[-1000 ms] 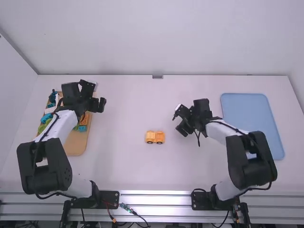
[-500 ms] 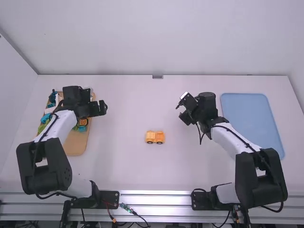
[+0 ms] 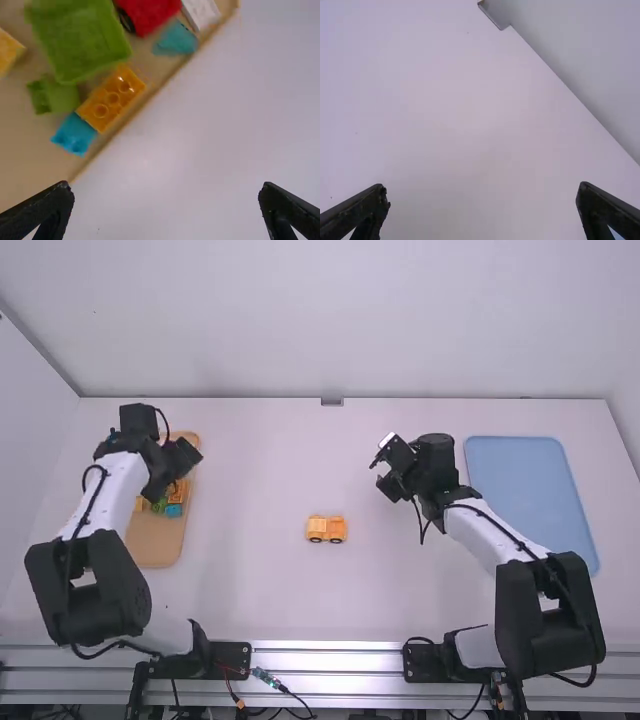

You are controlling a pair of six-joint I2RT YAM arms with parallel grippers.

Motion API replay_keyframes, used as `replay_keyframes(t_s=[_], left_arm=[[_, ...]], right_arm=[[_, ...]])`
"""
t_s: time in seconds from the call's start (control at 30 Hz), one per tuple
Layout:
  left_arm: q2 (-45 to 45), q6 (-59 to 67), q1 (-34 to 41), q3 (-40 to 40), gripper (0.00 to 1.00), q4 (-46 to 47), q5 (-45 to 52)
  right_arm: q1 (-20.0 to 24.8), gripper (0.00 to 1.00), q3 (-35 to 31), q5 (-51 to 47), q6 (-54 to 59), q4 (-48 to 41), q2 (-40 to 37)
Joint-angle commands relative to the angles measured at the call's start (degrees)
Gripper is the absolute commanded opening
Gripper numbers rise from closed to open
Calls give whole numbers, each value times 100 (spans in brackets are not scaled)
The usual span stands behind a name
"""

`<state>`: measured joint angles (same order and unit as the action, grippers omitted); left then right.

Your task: Assemble lego blocks to make yellow taxi

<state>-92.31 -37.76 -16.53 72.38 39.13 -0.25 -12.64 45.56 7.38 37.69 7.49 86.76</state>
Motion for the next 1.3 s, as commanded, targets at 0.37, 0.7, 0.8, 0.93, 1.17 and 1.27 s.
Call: replay_keyframes(t_s=[0.37, 0.7, 0.8, 0.93, 1.17, 1.27], left_arm=[[-1645, -2626, -1530, 1634, 89, 1397, -498], [-1953, -2275, -1943, 1634, 83, 1032, -234], [-1953, -2290, -1943, 1632, 84, 984, -240], [-1973, -2467, -1947, 1632, 87, 1001, -459], [-2309, -2395, -1934, 1634, 87, 887, -262], [-2528, -2277, -1943, 1632, 86, 852, -24]], right_arm=[[-15, 99, -20, 109, -20, -15, -103], [-15, 99, -20, 201, -46, -20, -103], [-15, 99, -20, 216, -42, -28, -103], [-15, 99, -20, 407, -39, -39, -103], [-15, 99, -20, 483, -22, -39, -103], [-15, 99, -20, 481, -20, -39, -103]])
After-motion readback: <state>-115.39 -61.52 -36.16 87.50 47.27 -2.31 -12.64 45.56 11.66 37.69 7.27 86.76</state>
